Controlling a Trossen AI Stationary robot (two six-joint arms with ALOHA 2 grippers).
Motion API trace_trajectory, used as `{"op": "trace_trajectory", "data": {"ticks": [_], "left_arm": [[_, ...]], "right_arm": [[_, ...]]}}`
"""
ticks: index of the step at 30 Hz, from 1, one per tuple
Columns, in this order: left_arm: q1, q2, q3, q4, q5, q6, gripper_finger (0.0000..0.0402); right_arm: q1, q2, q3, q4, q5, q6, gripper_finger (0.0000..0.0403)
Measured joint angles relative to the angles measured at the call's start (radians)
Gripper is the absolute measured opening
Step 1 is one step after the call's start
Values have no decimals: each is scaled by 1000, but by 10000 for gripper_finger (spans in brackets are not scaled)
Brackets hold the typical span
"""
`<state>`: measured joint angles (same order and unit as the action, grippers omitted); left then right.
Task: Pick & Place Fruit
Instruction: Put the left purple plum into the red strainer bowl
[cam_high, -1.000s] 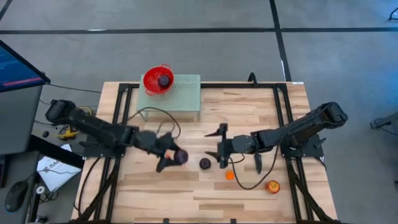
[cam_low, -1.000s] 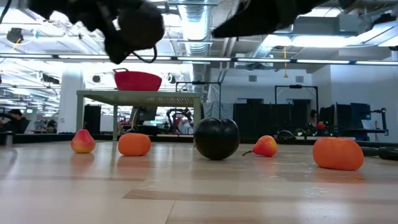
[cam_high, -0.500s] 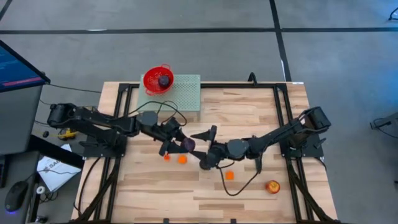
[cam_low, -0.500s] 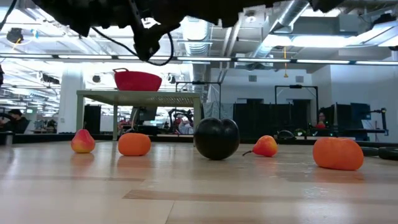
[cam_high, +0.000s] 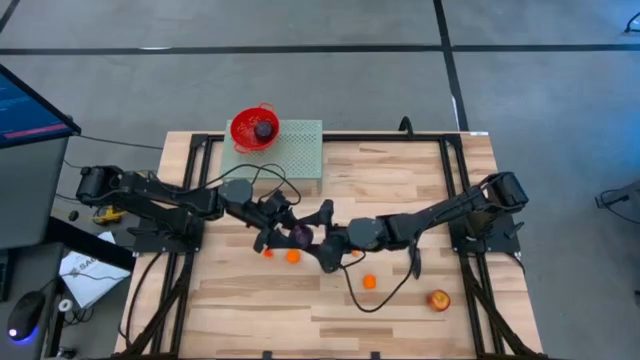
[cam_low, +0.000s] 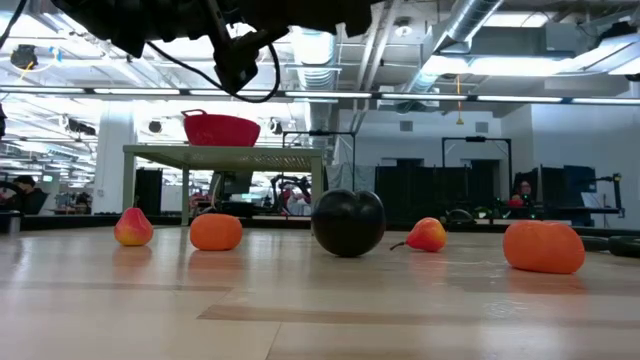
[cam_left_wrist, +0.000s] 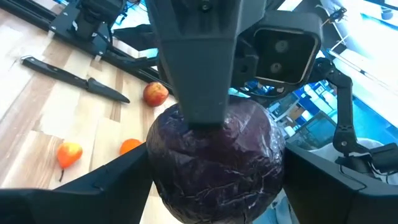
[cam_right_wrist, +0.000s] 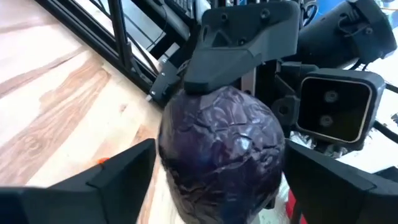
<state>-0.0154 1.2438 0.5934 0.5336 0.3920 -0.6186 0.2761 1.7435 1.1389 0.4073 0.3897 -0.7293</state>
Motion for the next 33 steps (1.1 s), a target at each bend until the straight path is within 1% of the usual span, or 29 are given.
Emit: {"op": "trace_trajectory", "data": {"ticks": [5,8,11,14,18,21,23,25,27,30,33], "left_arm": [[0,0,0,1,0,0,310],[0,1,0,0,0,2,313],[3,2,-1,-3,5,13,329],[27,2,-1,6,60,22,354],[73,-14,-1,8,136,111,377],[96,-33,0,0,140,216,383],[96,-51,4,0,129,340,381],[76,-72,8,-27,99,483,374],[31,-91,8,-45,43,655,365],[-63,-114,9,-82,-120,875,351],[-167,-113,8,-151,-318,1014,339]], "right_arm": [[0,0,14,-35,-12,5,272],[0,-1,17,-54,-37,37,251],[-1,-2,18,-77,-54,88,244],[1,-3,17,-130,-72,171,247],[-8,-13,14,-241,-180,331,249],[-29,-15,14,-322,-271,451,250],[-51,-15,14,-372,-352,537,250],[-82,-16,14,-420,-451,625,250],[-118,-16,14,-453,-565,708,250],[-183,-16,14,-453,-754,813,250],[-246,-16,14,-410,-896,900,250]]}}
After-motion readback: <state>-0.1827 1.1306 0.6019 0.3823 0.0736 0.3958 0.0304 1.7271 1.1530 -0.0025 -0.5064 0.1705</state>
